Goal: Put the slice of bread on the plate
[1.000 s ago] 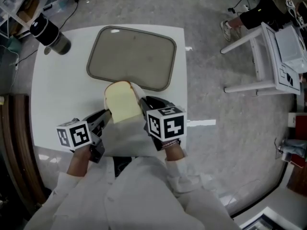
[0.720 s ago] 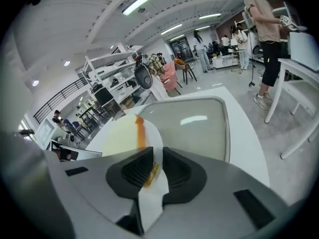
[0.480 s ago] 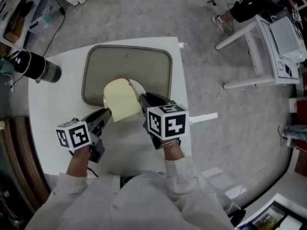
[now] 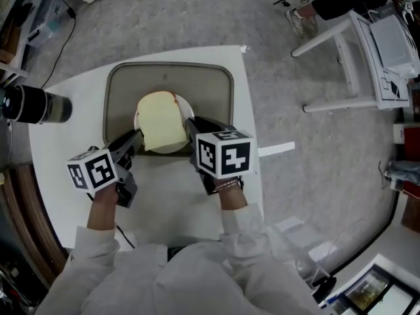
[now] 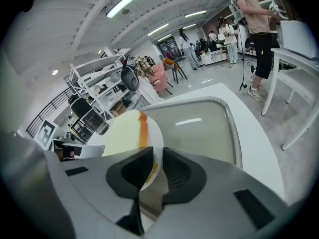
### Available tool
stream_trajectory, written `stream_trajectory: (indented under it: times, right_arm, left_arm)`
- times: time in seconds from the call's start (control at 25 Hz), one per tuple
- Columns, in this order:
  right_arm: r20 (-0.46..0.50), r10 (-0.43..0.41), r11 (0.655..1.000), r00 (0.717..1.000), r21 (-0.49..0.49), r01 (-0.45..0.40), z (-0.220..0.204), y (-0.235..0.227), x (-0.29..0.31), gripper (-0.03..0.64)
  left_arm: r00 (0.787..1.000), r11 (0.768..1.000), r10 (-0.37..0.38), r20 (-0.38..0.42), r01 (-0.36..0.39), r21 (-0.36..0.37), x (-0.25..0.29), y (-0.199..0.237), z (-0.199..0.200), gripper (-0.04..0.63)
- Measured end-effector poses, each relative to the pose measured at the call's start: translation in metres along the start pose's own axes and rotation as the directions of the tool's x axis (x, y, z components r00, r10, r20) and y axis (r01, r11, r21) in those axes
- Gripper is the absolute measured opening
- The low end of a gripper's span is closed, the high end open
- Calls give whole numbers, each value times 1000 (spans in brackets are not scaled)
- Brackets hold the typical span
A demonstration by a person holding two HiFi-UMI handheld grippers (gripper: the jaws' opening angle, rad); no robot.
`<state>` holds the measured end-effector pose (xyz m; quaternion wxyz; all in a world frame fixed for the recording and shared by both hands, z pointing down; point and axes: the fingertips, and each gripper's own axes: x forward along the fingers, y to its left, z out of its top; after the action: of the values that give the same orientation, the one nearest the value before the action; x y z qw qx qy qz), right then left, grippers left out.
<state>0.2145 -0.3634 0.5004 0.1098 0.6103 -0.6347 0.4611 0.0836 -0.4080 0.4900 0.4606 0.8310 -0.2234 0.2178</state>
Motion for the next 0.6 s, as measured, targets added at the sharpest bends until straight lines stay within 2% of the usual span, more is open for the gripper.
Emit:
stream_trajectory:
  times: [0.28,0.6]
  right_arm:
    - [-16,-18,1000,1000,12,19,12,-15,19,67]
    - [-11,-45,999,999,24,45,14,-21,23,69]
  left_arm:
    - [999,1000,26,21,-26,2,18,5,15,64]
    - [992,982,98,81,-109,152,30,5,30,64]
